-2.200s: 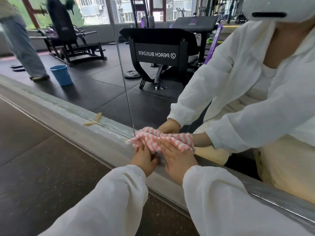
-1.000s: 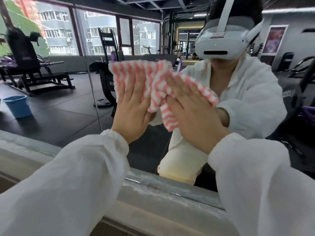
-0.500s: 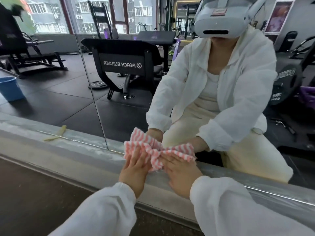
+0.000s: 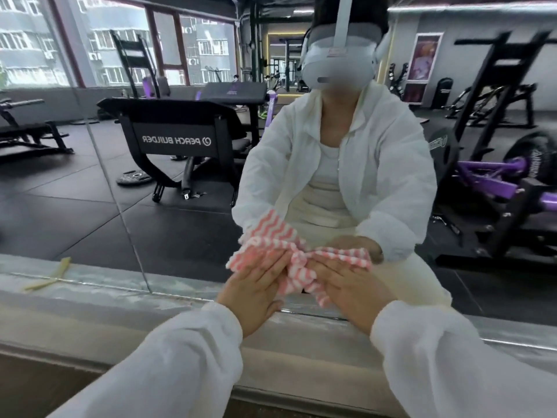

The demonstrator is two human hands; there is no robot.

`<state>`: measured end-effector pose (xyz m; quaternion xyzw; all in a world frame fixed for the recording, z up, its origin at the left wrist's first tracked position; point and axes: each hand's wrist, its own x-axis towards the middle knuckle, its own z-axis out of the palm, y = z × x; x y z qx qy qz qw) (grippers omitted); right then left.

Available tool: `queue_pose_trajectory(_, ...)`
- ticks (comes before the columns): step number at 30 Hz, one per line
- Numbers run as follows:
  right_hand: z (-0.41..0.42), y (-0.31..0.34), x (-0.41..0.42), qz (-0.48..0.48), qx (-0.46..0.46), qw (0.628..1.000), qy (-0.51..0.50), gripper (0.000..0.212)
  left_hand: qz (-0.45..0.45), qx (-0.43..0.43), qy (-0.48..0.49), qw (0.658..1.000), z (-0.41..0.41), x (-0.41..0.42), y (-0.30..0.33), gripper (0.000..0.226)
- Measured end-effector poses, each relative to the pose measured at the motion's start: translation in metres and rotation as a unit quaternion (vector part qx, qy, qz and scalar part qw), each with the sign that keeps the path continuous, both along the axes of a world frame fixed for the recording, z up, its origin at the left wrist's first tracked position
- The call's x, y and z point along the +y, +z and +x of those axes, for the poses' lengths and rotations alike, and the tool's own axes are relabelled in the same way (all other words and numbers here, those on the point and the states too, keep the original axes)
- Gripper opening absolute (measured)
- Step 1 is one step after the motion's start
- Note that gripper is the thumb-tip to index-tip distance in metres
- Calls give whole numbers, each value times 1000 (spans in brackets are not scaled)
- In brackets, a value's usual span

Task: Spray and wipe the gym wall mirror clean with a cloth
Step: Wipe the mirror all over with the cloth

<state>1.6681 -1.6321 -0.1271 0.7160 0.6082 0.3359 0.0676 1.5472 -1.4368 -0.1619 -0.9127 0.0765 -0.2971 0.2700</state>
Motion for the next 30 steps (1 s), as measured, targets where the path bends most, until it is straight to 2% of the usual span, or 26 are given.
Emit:
queue_pose_trajectory(3, 19, 53, -18, 78, -100, 992, 12, 52, 33, -45, -35, 998, 21, -4, 62, 62)
queue_pose_trajectory(6, 47, 110, -25, 104, -197, 973, -64, 49, 58, -91, -34, 994, 42, -12, 133, 64)
queue_pose_trajectory(7, 55, 129, -30, 113, -174, 975, -80, 48, 64, -111, -26, 991, 47, -14, 157, 64)
queue_pose_trajectory(9, 65, 166, -35, 127, -218, 965, -66, 67, 61, -150, -14, 987, 56, -23, 201, 65)
queue_pose_trajectory(10, 61, 182, -40, 186, -203, 959, -62, 70, 49, -163, -18, 985, 59, -28, 221, 67)
queue_pose_trajectory(11, 57, 196, -45, 201, -218, 953, -62, 59, 34, -173, -29, 984, 61, -33, 238, 69)
queue_pose_trajectory(12, 52, 208, -48, 238, -186, 951, -67, 45, 19, -184, -45, 982, 63, -37, 252, 69)
queue_pose_trajectory(14, 45, 215, -49, 282, -92, 954, -34, 37, 15, -205, -68, 976, 69, -39, 264, 65)
queue_pose_trajectory(16, 43, 205, -44, 271, -43, 961, -14, 37, 39, -219, -80, 972, 75, -36, 260, 63)
queue_pose_trajectory(18, 49, 187, -41, 242, -39, 969, 13, 39, 63, -212, -97, 971, 80, -31, 244, 63)
queue_pose_trajectory(22, 58, 133, -38, 198, -86, 975, 58, 33, 84, -145, -132, 977, 74, -18, 188, 55)
queue_pose_trajectory(24, 62, 97, -35, 170, -98, 978, 75, 38, 99, -105, -134, 980, 68, -10, 154, 51)
queue_pose_trajectory(30, 50, 4, -35, -11, -69, 994, 79, 55, 192, -3, -105, 976, 48, 14, 55, 57)
